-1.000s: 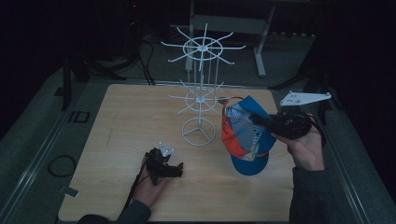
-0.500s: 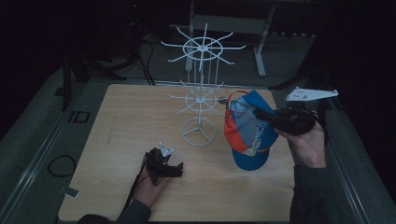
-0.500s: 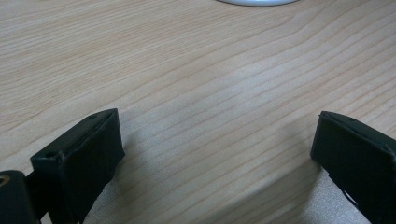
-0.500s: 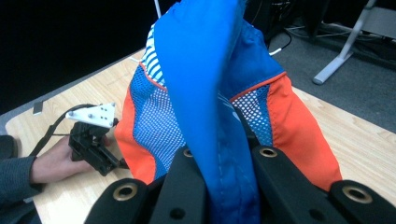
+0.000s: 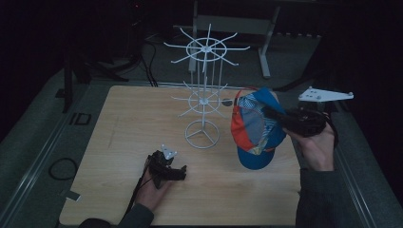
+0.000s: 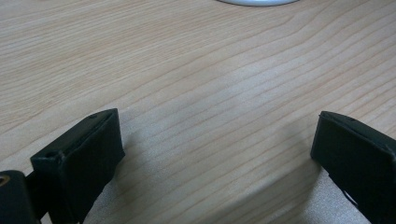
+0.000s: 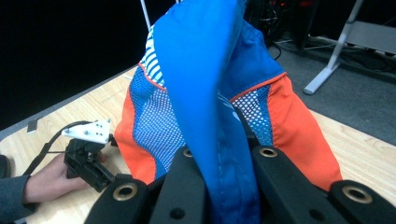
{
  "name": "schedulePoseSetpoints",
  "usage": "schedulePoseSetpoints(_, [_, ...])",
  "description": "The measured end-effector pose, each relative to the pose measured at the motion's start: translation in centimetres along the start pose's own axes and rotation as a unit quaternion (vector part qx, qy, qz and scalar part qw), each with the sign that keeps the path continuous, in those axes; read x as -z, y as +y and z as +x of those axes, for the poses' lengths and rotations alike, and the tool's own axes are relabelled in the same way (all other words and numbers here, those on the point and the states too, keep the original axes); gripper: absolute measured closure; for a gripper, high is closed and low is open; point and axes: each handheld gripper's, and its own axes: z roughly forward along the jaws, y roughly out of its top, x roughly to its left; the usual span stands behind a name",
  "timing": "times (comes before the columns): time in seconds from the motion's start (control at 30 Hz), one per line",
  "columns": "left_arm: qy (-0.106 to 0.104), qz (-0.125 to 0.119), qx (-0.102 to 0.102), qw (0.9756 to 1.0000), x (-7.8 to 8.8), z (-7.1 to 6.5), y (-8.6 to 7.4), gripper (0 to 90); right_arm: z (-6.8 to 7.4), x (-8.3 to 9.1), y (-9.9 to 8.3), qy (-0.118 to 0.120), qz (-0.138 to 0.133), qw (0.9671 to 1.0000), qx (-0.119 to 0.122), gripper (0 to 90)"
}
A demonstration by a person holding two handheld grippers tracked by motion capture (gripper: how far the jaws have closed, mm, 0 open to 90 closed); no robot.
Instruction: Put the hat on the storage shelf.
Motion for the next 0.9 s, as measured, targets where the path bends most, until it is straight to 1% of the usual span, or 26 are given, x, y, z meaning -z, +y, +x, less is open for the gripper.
schedulePoseSetpoints(0.33, [0.000, 0.000, 0.000, 1.0000, 0.0, 0.0, 0.0, 2.6, 0.2, 0.7, 0.3, -0.009, -0.018, 0.9998, 0.001, 88.1])
schedulePoseSetpoints(0.57, [0.000, 0.000, 0.000, 1.0000, 0.0, 0.0, 0.0, 2.6, 0.3, 0.9, 0.8, -0.010, -0.030, 0.9995, 0.005, 88.1])
schedulePoseSetpoints(0.9, [0.000, 0.000, 0.000, 1.0000, 0.0, 0.0, 0.0, 2.6, 0.6, 1.0, 1.7, -0.010, -0.035, 0.9993, 0.012, 88.0])
